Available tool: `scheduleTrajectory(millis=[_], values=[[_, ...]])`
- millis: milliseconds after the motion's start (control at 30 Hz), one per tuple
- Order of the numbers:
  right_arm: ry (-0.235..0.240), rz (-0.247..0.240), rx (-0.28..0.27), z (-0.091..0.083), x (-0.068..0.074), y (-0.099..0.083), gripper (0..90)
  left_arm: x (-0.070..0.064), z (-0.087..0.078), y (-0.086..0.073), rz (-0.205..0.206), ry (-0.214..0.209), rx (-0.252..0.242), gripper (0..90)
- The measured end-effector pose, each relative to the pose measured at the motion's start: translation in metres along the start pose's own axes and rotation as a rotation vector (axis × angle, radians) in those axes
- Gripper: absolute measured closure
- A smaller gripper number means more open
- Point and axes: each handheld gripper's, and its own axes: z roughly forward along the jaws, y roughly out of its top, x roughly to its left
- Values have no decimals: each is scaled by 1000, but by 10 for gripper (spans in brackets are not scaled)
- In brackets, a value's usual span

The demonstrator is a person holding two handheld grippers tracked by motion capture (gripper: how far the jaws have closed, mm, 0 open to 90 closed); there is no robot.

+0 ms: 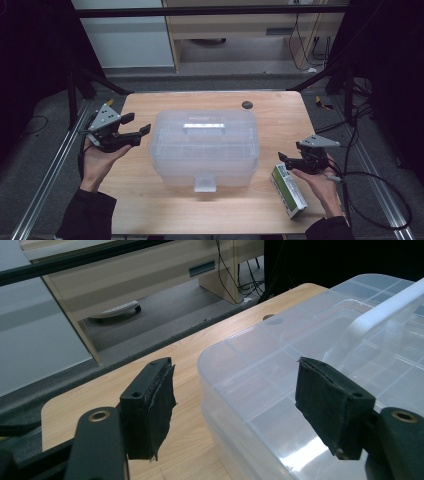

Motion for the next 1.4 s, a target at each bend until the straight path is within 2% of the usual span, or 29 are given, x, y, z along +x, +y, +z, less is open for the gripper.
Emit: scheduleTrajectory(millis=[133, 267, 400, 500, 533, 633, 833, 867, 900, 1033, 1400], values=[[-1, -2, 3, 0, 0, 0, 232, -2, 5, 7, 24, -12, 10, 314], [-4, -2, 7, 1, 0, 0, 232, -7, 11, 11, 52, -44, 6, 314], [-8, -6, 5, 1, 0, -1, 245, -12, 18, 15, 81, -50, 18, 317], [-6, -8, 6, 1, 0, -1, 249, -15, 21, 19, 86, -58, 6, 333], [-6, -10, 8, 1, 0, -1, 250, -14, 24, 21, 107, -68, -10, 334], [-6, -13, 14, 2, 1, -1, 253, -18, 26, 25, 98, -73, 5, 339], [-4, -12, 19, 3, 1, -1, 255, -21, 32, 31, 124, -86, 4, 356], [-5, -12, 23, 3, 0, -2, 255, -23, 33, 32, 127, -100, 4, 358], [-5, -9, 23, 3, 0, -2, 256, -25, 34, 32, 125, -119, 16, 358], [-11, -6, 28, 3, -1, -3, 256, -29, 36, 34, 155, -135, 40, 366], [-12, -13, 46, 4, -2, -4, 254, -42, 38, 39, 218, -180, 67, 372]])
